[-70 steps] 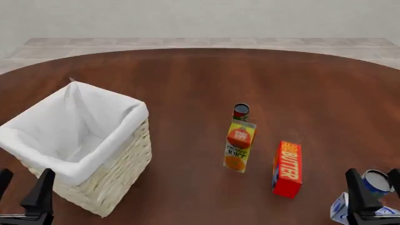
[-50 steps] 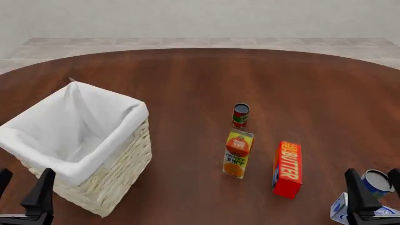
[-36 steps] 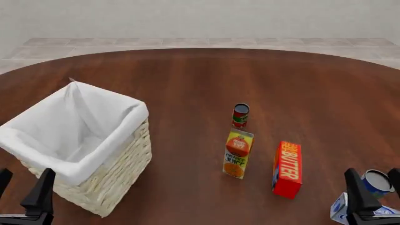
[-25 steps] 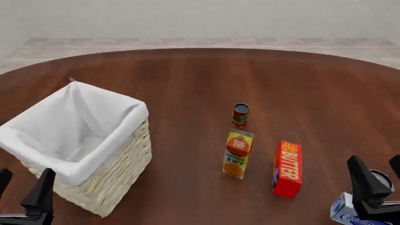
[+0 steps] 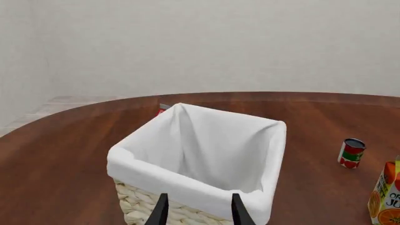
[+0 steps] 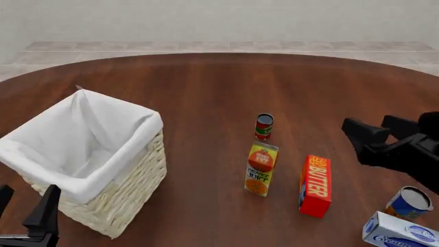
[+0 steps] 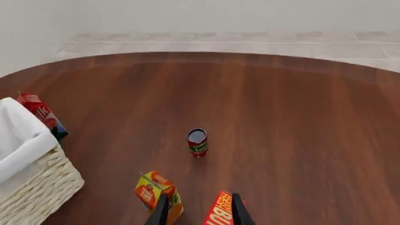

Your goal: Pick up the tomato sauce, and put it in the basket.

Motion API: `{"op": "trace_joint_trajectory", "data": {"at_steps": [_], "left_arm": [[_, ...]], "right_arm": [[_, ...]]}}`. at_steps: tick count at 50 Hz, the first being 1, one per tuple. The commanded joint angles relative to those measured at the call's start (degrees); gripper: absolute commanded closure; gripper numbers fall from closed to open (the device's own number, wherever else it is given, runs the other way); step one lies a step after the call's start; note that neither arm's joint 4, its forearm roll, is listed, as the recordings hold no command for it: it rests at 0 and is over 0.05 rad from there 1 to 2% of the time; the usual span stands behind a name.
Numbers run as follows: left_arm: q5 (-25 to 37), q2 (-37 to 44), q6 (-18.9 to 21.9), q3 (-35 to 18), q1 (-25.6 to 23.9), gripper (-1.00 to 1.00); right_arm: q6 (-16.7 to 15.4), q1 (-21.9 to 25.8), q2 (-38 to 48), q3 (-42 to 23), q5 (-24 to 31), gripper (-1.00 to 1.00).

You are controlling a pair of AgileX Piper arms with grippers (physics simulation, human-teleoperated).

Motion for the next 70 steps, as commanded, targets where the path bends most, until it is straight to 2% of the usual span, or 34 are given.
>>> {"op": "trace_joint_trajectory", "data": {"at_steps": [1,5,6,17,28,42,54,70], "left_arm": [[0.00,0.00,0.00,0.00,0.00,-1.00],[0.00,0.00,0.00,0.00,0.00,-1.00],[0.00,0.00,0.00,0.00,0.00,-1.00],[0.00,0.00,0.00,0.00,0.00,-1.00],[0.00,0.00,0.00,0.00,0.00,-1.00],[0.00,0.00,0.00,0.00,0.00,-1.00],[0.00,0.00,0.00,0.00,0.00,-1.00],[0.00,0.00,0.00,0.00,0.00,-1.00]], "right_arm": [[1.04,2.39,13.43,-12.70,5.81,-1.00],[0.55,1.69,16.99,-16.84,7.47,-1.00],[-0.90,1.54,19.37,-18.61,8.30,-1.00],[-2.69,0.09,29.90,-27.48,9.01,-1.00],[-4.16,-1.13,38.44,-31.84,8.43,-1.00],[-5.38,-1.62,47.60,-39.72,11.75,-1.00],[-6.59,-1.61,55.67,-43.21,9.79,-1.00],[-6.41,-0.56,62.89,-45.48,7.77,-1.00]]}}
